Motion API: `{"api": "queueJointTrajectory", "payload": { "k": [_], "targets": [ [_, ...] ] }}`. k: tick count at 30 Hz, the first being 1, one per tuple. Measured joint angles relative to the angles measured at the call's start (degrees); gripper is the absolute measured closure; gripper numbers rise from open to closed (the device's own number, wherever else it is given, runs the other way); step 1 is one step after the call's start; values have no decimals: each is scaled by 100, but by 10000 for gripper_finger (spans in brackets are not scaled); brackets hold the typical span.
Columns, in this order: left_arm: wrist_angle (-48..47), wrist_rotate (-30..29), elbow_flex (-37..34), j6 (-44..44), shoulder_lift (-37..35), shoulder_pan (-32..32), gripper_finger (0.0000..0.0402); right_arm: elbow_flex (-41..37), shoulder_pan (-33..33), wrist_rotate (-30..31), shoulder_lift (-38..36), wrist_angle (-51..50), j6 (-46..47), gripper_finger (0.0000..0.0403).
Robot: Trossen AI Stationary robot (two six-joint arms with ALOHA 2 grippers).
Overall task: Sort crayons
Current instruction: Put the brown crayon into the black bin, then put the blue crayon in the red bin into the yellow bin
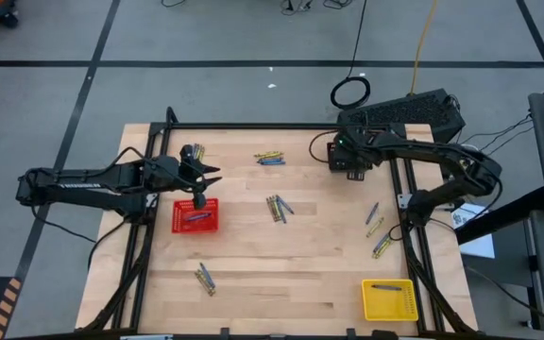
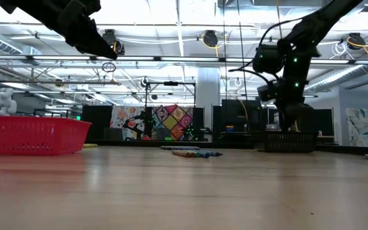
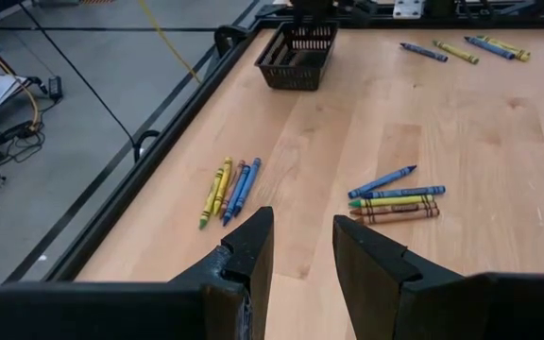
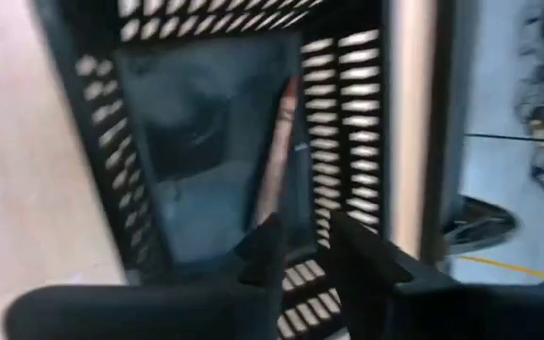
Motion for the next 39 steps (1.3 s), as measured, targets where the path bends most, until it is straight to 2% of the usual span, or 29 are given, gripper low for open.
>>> {"api": "queueJointTrajectory", "payload": {
  "k": [4,8,10,14,16,21,31,39],
  "targets": [
    [1,0,0,4,0,0,285,71,0,31,-370,-40,174,285],
    [2,0,0,3,0,0,285,132,66,-43,-879,-10,757,265],
    [4,0,0,4,0,0,285,133,148,-397,-1112,59,1171,263],
    [60,0,-1,3,0,0,285,133,493,-1549,-1369,162,1840,269],
    [107,0,-1,3,0,0,285,109,800,-1822,-1399,264,2045,275],
    [105,0,-2,4,0,0,285,-227,1673,-1808,-1400,1002,2480,287],
    [105,0,-2,0,0,0,285,-1677,2940,-1817,-1367,4145,3495,298],
    [300,16,-2,-153,1,-146,285,-1801,3212,-1792,-1369,4361,3511,298]
  ]
}}
